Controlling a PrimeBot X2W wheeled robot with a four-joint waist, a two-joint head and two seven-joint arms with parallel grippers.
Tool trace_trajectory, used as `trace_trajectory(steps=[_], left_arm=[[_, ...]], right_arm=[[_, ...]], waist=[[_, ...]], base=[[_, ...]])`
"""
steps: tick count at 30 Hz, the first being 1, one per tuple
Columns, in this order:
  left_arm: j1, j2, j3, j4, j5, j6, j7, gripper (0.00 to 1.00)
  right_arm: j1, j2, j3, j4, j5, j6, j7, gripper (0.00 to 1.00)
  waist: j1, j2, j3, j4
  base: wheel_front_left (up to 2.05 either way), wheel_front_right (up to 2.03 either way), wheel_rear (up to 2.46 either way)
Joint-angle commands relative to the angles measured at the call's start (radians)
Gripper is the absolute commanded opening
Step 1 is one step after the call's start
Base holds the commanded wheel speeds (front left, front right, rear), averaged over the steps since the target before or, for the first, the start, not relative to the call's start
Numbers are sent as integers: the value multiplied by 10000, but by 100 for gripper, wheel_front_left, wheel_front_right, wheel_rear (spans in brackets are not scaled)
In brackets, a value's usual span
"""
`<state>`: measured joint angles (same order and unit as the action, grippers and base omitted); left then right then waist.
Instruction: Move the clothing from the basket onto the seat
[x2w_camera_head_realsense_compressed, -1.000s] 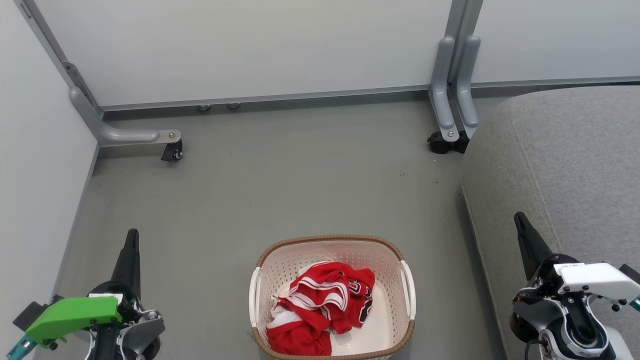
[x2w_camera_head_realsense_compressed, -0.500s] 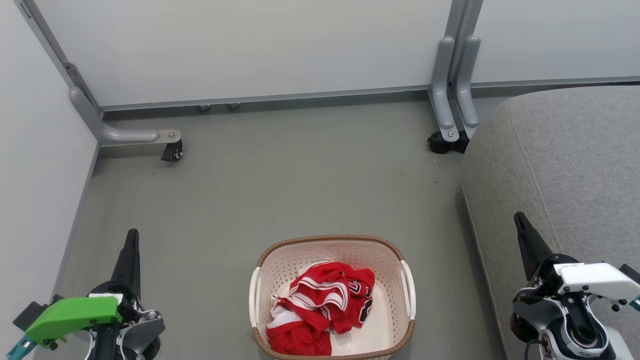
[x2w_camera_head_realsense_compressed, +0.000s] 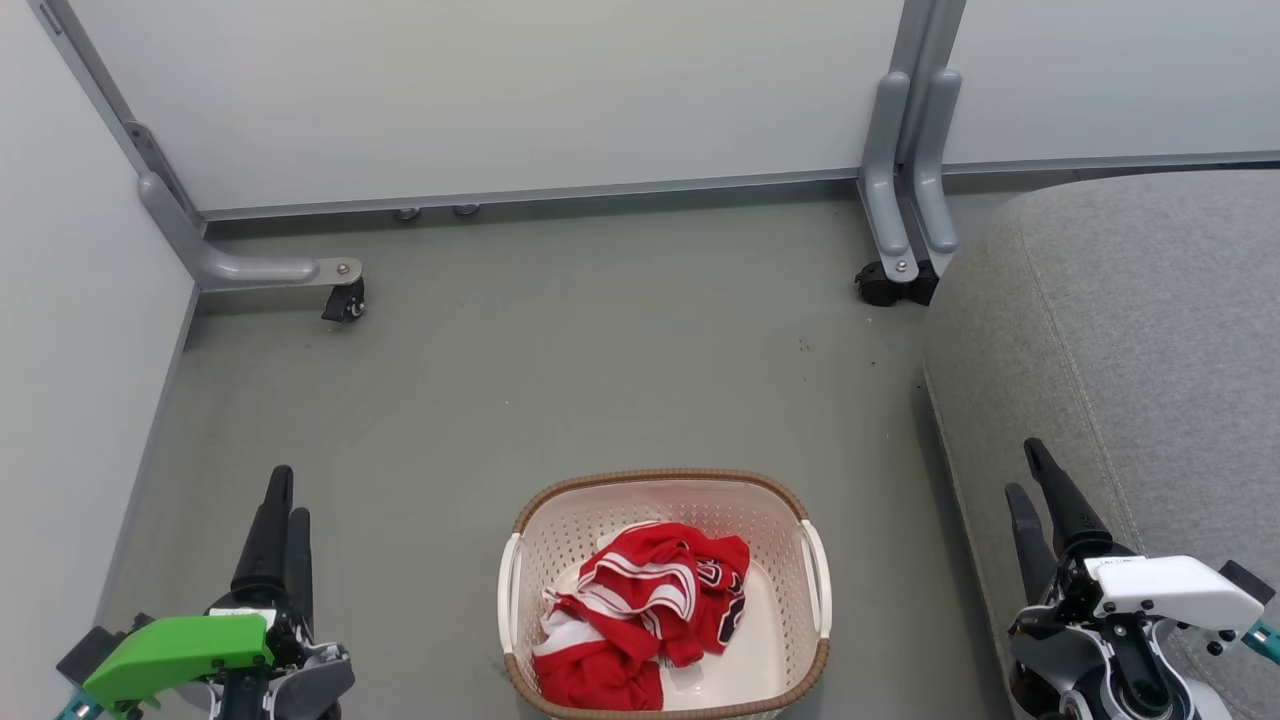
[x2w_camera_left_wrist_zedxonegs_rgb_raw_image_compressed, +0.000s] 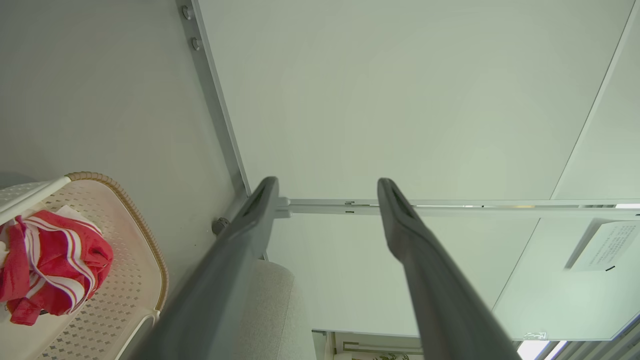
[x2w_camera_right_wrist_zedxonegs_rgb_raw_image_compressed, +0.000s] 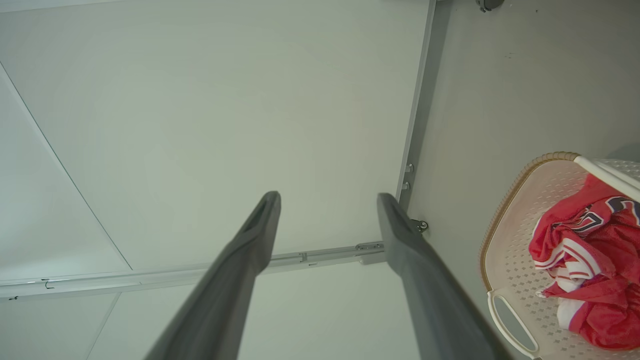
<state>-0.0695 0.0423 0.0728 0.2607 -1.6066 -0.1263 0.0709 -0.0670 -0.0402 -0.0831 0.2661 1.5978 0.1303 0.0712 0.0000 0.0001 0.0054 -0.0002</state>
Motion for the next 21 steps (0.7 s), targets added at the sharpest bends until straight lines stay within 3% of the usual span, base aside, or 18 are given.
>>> trace_trajectory(steps=[1, 6, 21], left_arm=[[-295, 73, -97, -269, 206, -17, -119, 100], [-389, 157, -257, -519, 1043, -20, -350, 100], [-495, 131, -656, -1342, 4679, -29, -1013, 100]], right_arm=[[-229, -68, 76, -232, -182, 1, -133, 100], [-277, -85, 62, -338, -1071, 1, -358, 100], [-284, -73, 335, -1206, -5343, 2, -1020, 100]], waist=[[0, -1, 2, 0], [0, -1, 2, 2], [0, -1, -17, -2]], base=[[0, 0, 0], [0, 0, 0], [0, 0, 0]])
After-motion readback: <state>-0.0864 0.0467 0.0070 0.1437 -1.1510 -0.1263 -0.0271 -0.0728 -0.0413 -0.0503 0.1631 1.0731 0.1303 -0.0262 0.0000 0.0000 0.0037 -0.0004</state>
